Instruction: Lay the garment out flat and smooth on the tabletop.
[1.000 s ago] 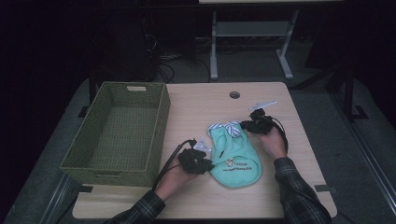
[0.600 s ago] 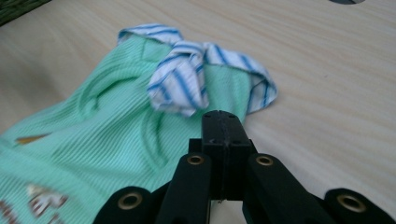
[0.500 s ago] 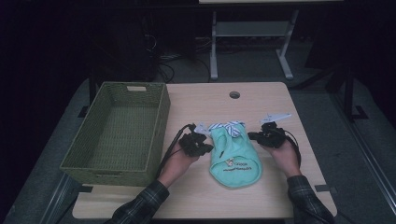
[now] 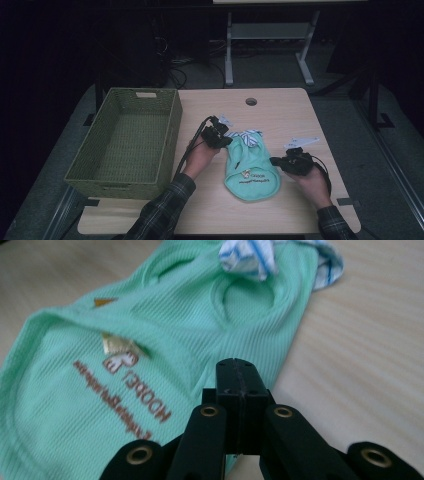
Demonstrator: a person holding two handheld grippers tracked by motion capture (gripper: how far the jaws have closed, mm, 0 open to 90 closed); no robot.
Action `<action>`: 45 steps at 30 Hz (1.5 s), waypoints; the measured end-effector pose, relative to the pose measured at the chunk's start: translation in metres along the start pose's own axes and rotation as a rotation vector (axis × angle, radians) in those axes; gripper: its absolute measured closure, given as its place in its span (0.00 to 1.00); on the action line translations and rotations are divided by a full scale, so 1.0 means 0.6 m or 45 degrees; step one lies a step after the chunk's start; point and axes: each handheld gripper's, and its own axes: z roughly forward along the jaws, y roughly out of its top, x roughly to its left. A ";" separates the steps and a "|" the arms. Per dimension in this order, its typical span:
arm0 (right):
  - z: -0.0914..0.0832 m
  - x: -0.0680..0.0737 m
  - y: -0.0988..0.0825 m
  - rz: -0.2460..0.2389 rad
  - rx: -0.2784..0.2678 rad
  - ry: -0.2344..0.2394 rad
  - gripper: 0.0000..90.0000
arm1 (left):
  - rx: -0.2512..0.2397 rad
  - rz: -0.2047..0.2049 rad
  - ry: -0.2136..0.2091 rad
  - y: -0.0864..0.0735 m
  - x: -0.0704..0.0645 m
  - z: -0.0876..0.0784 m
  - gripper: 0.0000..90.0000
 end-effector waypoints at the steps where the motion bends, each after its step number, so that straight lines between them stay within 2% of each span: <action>1: -0.001 0.002 -0.004 0.008 0.006 0.003 1.00 | 0.004 0.002 0.002 0.003 0.002 0.005 1.00; 5: -0.005 0.008 -0.020 0.008 0.032 0.008 1.00 | 0.034 0.018 0.027 0.012 0.010 0.027 1.00; 7: -0.006 0.011 -0.028 0.011 0.047 0.011 1.00 | 0.045 0.010 0.034 0.013 0.013 0.039 1.00; 11: -0.004 0.013 -0.040 0.019 0.081 0.019 1.00 | 0.093 0.008 0.060 0.009 0.019 0.058 1.00; 12: -0.003 0.013 -0.041 0.014 0.084 0.018 1.00 | 0.121 0.011 0.064 0.007 0.022 0.063 1.00; 14: -0.003 0.012 -0.040 0.016 0.086 0.019 1.00 | 0.124 0.008 0.063 0.002 0.022 0.065 1.00; 23: -0.005 0.004 -0.040 0.015 0.083 -0.003 1.00 | 0.135 -0.015 0.057 -0.013 0.018 0.050 1.00; 29: -0.005 -0.003 -0.040 0.019 0.081 -0.018 1.00 | 0.154 -0.016 0.047 -0.036 0.000 0.029 1.00; 35: -0.006 -0.011 -0.039 0.028 0.081 -0.034 1.00 | 0.160 -0.013 0.005 -0.066 -0.028 0.003 1.00; 42: -0.007 -0.017 -0.040 0.036 0.077 -0.045 1.00 | 0.149 -0.009 -0.088 -0.101 -0.067 -0.025 1.00; 45: -0.007 -0.017 -0.040 0.034 0.075 -0.049 1.00 | 0.138 0.000 -0.114 -0.110 -0.076 -0.032 1.00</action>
